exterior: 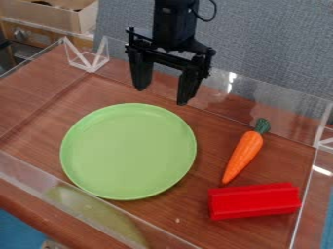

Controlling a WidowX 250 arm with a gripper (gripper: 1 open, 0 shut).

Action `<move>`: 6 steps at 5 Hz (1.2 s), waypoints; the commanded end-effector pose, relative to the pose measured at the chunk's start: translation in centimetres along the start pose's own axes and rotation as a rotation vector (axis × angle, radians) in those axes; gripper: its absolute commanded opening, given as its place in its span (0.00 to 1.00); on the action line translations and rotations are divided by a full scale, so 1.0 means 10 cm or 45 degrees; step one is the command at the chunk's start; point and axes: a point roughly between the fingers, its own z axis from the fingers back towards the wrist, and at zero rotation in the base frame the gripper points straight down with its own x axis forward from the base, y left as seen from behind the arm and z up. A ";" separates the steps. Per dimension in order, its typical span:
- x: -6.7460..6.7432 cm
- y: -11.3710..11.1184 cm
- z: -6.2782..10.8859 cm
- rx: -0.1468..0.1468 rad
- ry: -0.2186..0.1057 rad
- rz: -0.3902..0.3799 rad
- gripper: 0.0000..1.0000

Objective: Put the carrot on the left side

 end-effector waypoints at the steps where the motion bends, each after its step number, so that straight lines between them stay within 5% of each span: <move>1: -0.02 -0.04 -0.04 -0.011 0.036 0.037 1.00; 2: 0.01 -0.24 -0.05 -0.025 0.044 0.019 1.00; 4: 0.18 -1.19 -0.40 -0.029 -0.015 -0.189 1.00; 6: 0.23 -1.11 -0.49 -0.011 -0.102 -0.162 1.00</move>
